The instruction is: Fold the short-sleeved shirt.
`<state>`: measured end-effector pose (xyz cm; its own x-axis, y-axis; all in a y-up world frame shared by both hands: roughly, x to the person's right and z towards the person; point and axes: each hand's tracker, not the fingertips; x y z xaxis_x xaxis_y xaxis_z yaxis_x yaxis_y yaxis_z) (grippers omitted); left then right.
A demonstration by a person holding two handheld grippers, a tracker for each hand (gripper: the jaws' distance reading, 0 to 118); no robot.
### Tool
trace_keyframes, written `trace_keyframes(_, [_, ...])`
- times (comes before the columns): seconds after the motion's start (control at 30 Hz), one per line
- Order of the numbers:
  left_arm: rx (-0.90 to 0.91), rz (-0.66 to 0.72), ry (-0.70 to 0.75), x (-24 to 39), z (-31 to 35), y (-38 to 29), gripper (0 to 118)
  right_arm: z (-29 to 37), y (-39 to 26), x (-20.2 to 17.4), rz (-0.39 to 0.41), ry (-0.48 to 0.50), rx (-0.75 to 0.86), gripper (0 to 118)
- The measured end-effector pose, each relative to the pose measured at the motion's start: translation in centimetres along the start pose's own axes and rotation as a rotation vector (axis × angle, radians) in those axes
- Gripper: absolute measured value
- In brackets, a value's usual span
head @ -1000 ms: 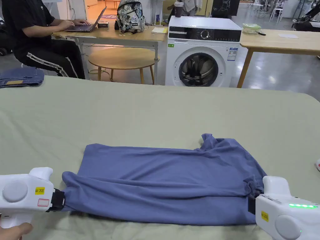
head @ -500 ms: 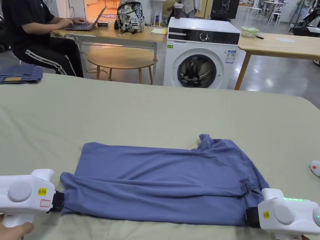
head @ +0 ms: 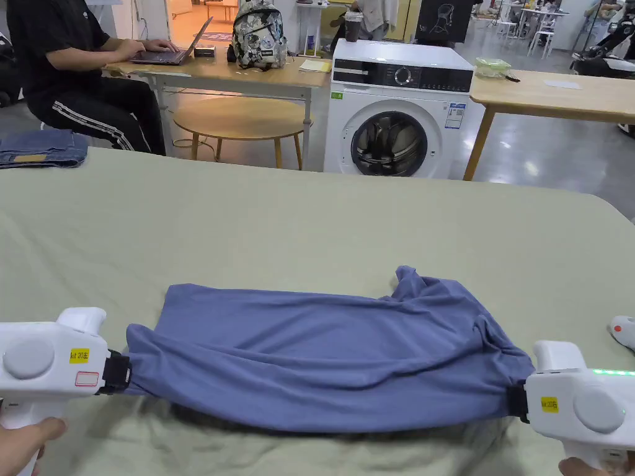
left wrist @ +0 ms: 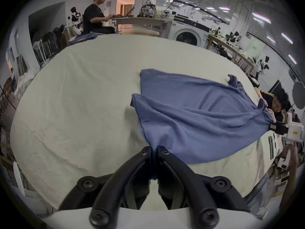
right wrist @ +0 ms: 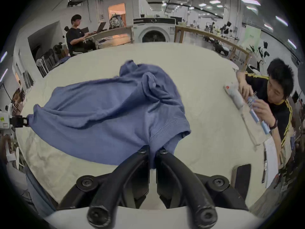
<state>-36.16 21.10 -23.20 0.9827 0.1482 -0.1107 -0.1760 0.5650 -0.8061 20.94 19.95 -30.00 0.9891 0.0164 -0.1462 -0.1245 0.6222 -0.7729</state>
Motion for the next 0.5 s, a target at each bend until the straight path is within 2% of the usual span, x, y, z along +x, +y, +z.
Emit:
trace_keyframes(0.27, [0.004, -0.008, 0.004, -1.6, 3.5, -3.9, 1, 6.2, -3.8, -0.7, 0.021, -0.015, -0.004, 4])
trace_keyframes(0.5, [-0.083, 0.000, 0.014, -3.1, 1.9, -9.8, 1, 5.0, -10.2, -1.2, 0.007, -0.023, -0.120, 5])
